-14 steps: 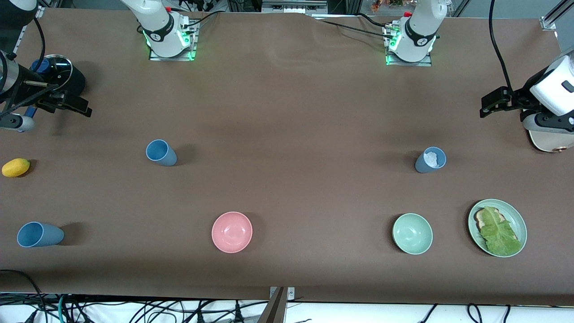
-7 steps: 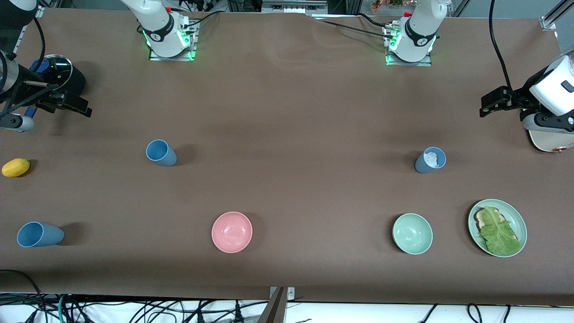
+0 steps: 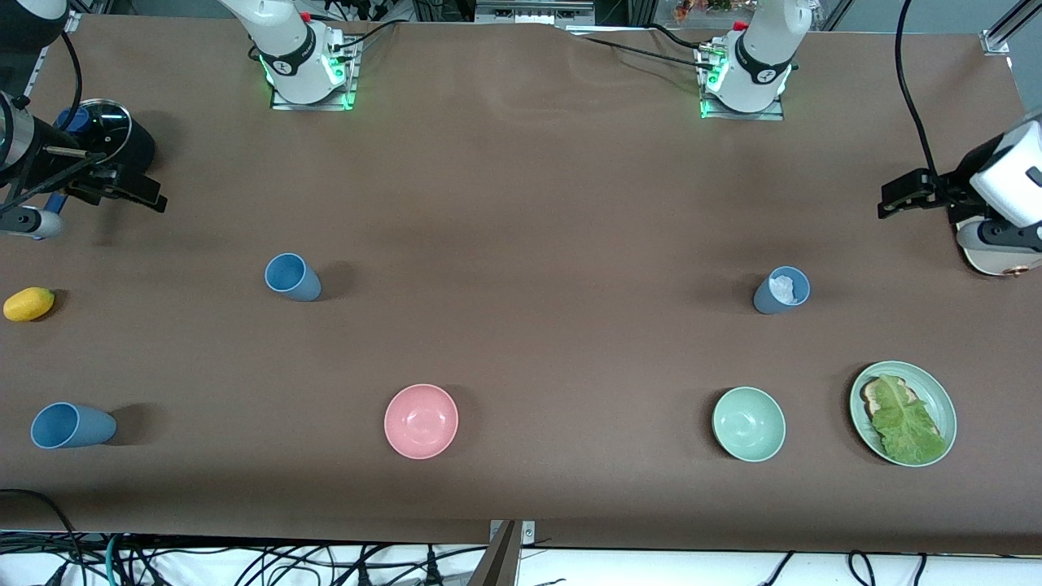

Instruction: Stack blue cups with both arms

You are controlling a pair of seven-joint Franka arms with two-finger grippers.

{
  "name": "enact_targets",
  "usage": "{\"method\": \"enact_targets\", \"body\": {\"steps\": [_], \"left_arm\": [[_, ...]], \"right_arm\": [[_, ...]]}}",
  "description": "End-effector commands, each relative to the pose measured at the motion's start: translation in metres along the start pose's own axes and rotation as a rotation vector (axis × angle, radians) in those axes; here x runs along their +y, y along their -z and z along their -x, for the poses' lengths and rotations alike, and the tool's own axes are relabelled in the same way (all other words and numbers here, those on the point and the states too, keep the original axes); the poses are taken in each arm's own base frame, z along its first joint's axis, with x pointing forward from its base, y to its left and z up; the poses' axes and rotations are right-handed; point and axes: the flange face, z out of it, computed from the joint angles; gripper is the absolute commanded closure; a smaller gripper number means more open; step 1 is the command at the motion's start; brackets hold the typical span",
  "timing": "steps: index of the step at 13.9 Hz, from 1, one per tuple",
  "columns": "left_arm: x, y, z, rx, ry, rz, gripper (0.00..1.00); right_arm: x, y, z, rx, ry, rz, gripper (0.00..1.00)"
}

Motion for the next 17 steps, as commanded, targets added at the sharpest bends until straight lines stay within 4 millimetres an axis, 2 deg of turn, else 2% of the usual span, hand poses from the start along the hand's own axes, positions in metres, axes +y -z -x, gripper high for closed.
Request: {"method": "enact_targets", "body": {"steps": [1, 3, 7, 12, 14, 17], "left_arm": [[-0.002, -0.022, -0.004, -0.042, -0.015, -0.009, 0.00], [-0.003, -0.047, -0.018, -0.088, -0.017, -0.006, 0.00], [0.002, -0.109, -0.043, -0.197, -0.033, -0.007, 0.00], [-0.002, -0.164, -0.037, -0.199, -0.057, -0.006, 0.00], [-0.019, -0.194, -0.039, -0.154, -0.121, -0.018, 0.00], [-0.023, -0.230, -0.038, -0.087, -0.146, -0.035, 0.01]], "right_arm": [[0.002, 0.003, 0.001, -0.007, 0.005, -0.016, 0.00], [0.003, 0.003, 0.001, -0.007, 0.005, -0.016, 0.00], [0.003, 0.003, 0.001, -0.007, 0.003, -0.016, 0.00], [0.003, 0.003, 0.001, -0.006, 0.003, -0.016, 0.00], [0.004, 0.002, 0.001, -0.008, 0.003, -0.016, 0.00], [0.004, 0.000, 0.002, -0.019, 0.003, -0.015, 0.00]]}}
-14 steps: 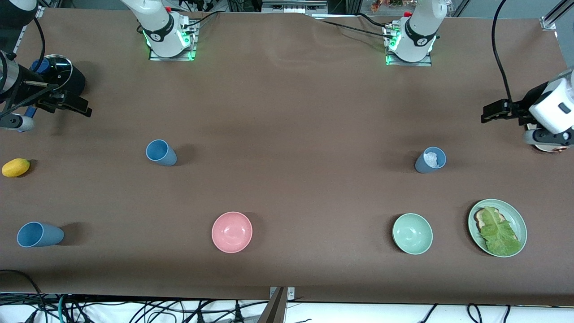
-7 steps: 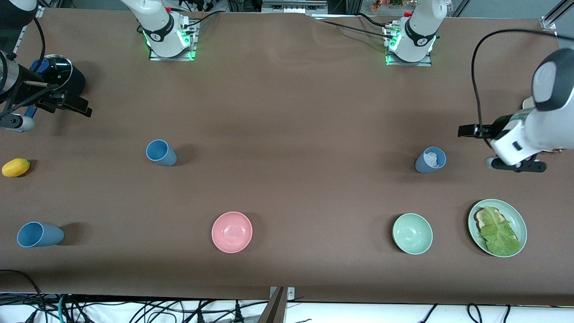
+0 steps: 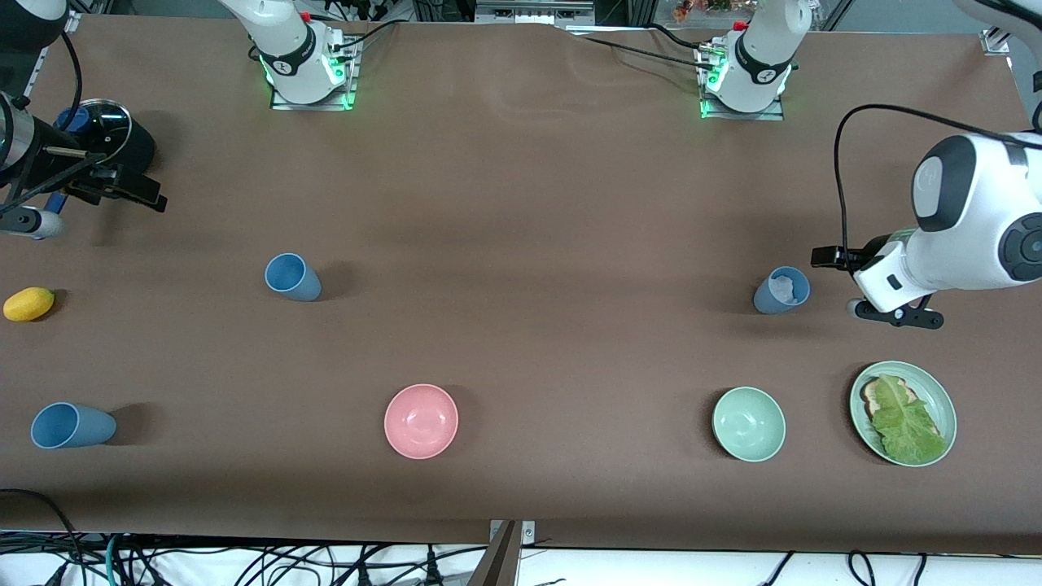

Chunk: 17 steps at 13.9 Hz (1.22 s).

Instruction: Stack blue cups with both arms

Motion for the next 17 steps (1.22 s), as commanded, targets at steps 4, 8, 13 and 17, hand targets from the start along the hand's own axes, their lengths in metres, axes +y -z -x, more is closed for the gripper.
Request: {"method": "enact_targets", "body": {"steps": [4, 8, 13, 17], "left_arm": [[-0.002, -0.079, -0.003, 0.084, -0.068, -0.088, 0.11], [-0.004, -0.118, -0.022, 0.107, -0.037, -0.059, 0.55], [0.004, -0.114, -0.018, 0.068, 0.035, -0.009, 1.00], [0.053, -0.073, -0.014, -0.018, 0.088, 0.035, 1.00]], "right_arm": [[0.006, -0.060, -0.025, -0.144, 0.042, 0.015, 0.00], [0.020, -0.142, -0.055, -0.211, 0.048, 0.011, 0.00], [0.014, -0.231, -0.044, -0.102, 0.064, 0.008, 0.00], [0.004, -0.281, -0.030, -0.059, 0.076, 0.008, 0.00]]}}
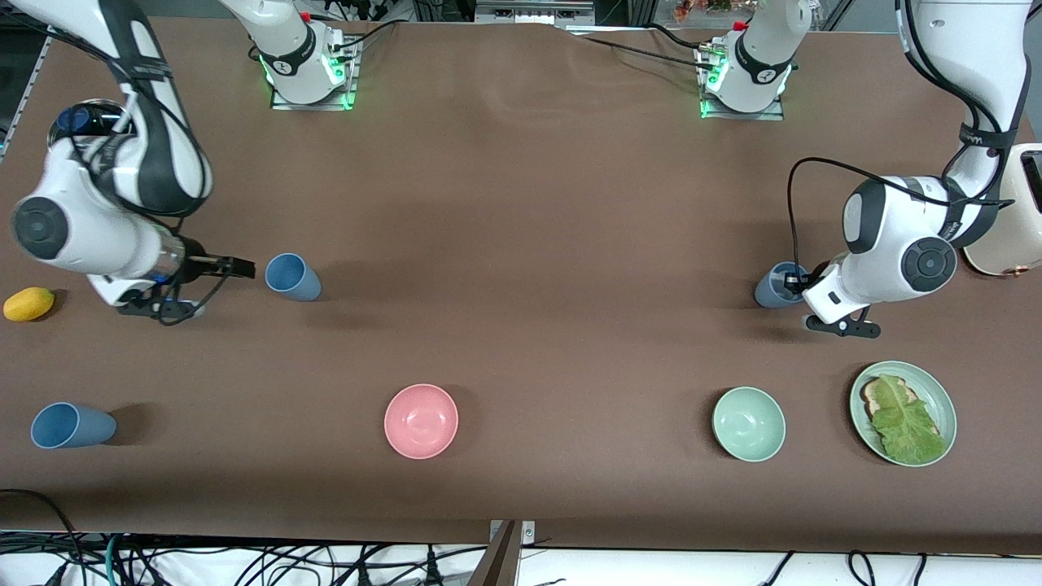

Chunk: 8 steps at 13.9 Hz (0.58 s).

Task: Stack blue cups with both arms
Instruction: 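Reach the right gripper to one blue cup while the left gripper reaches another, then grasp and lift the blue cups with the right and left grippers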

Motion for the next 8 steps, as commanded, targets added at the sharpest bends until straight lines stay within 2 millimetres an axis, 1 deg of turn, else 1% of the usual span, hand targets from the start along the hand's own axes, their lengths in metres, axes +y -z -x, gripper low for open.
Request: {"method": "enact_targets", "body": {"steps": [1, 2, 3, 4, 5, 6, 7, 8], "left_arm": [[0.054, 0.048, 0.009, -0.044, 0.051, 0.045, 1.00], [0.079, 0.059, 0.014, -0.051, 0.066, 0.049, 1.00], [0.107, 0.070, 0.019, -0.047, 0.083, 0.060, 1.00], [0.141, 0.077, 0.025, -0.041, 0.090, 0.070, 1.00], [0.171, 0.079, 0.030, -0.045, 0.104, 0.085, 1.00], [0.210, 0.084, 0.036, -0.042, 0.125, 0.110, 1.00], [0.250, 0.087, 0.043, -0.041, 0.126, 0.113, 1.00], [0.284, 0.089, 0.047, -0.038, 0.114, 0.113, 1.00]], "right_arm": [[-0.017, -0.009, 0.014, 0.022, 0.033, 0.010, 0.00], [-0.023, -0.011, 0.015, 0.019, 0.039, 0.011, 0.00], [-0.025, -0.019, 0.014, 0.007, 0.040, 0.012, 0.00], [-0.025, -0.025, 0.012, 0.005, 0.040, 0.012, 0.00], [-0.025, -0.030, 0.011, 0.005, 0.042, 0.013, 0.00], [-0.025, -0.033, 0.011, 0.002, 0.042, 0.013, 0.01], [-0.025, -0.036, 0.010, -0.003, 0.041, 0.011, 0.10], [-0.024, -0.044, 0.010, -0.015, 0.040, 0.012, 0.28]]}}
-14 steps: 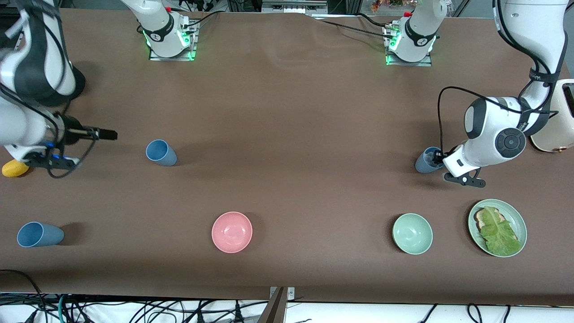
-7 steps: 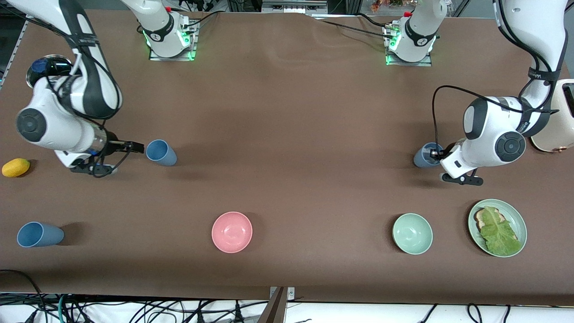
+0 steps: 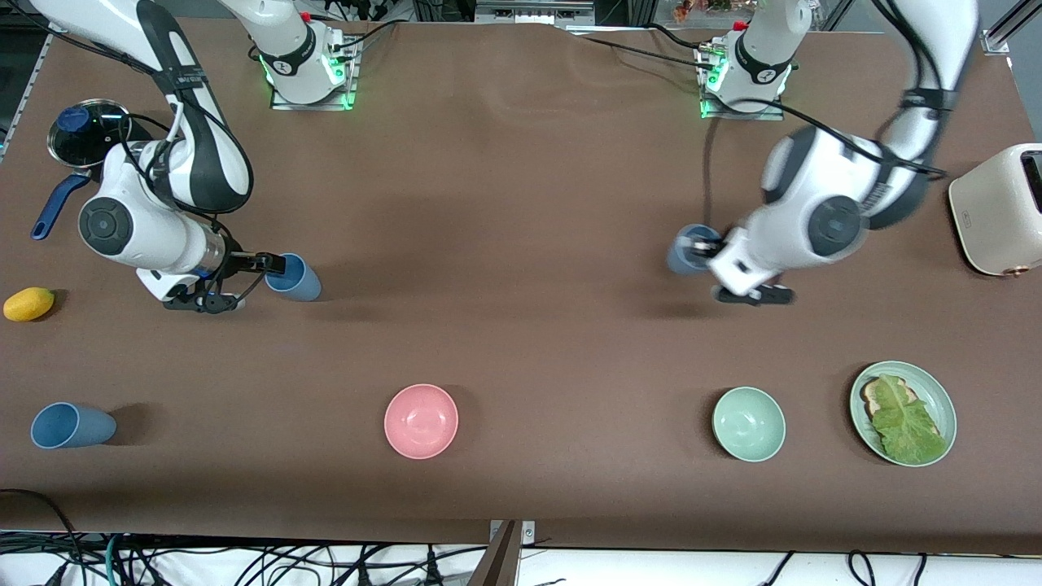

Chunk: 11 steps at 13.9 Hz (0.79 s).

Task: Stack blue cups with both arms
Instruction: 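Grasp and lift the blue cups with the right and left grippers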

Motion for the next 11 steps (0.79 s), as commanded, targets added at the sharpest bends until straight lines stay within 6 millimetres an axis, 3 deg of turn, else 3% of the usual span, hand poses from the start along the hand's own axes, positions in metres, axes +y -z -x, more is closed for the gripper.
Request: {"method": "enact_targets", "body": {"steps": [1, 4, 7, 10, 11], "left_arm": [[0.082, -0.001, 0.020, -0.009, -0.024, 0.022, 1.00], [0.133, -0.035, 0.024, -0.005, -0.139, -0.002, 1.00], [0.174, -0.067, 0.032, 0.087, -0.274, -0.068, 1.00], [0.180, -0.090, 0.020, 0.147, -0.420, -0.082, 1.00], [0.182, -0.090, 0.019, 0.166, -0.443, -0.079, 1.00]], "right_arm": [[0.001, -0.016, 0.000, -0.009, -0.006, 0.000, 0.51], [0.000, -0.028, 0.001, -0.040, -0.014, -0.008, 0.96], [-0.003, -0.024, -0.001, -0.076, -0.052, -0.015, 1.00], [-0.034, 0.035, -0.017, -0.125, -0.101, -0.014, 1.00], [-0.044, 0.058, -0.021, -0.124, -0.119, -0.009, 1.00]]}}
